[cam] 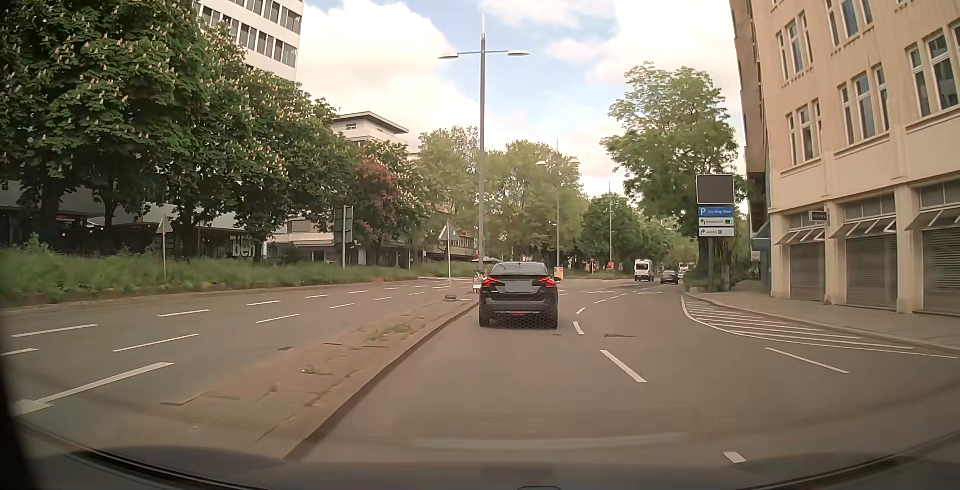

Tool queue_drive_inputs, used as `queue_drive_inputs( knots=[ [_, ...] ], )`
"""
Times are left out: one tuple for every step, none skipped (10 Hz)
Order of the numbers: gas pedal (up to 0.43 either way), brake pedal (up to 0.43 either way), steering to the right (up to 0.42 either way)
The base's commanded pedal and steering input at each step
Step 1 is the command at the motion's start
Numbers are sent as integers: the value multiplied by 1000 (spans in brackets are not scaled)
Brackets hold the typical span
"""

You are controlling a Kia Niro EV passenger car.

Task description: Follow the waypoints while adhering to traffic rules and regulations

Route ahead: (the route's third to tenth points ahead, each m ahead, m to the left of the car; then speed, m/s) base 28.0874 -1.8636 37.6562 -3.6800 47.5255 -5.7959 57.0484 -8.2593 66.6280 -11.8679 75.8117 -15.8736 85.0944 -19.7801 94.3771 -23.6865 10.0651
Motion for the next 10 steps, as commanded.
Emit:
queue_drive_inputs(
  knots=[
    [79, 0, 13],
    [79, 0, 13],
    [79, 0, 12],
    [79, 0, 12],
    [79, 0, 12],
    [79, 0, 12],
    [79, 0, 12],
    [79, 0, 12],
    [79, 0, 12],
    [79, 0, 13]
  ],
)
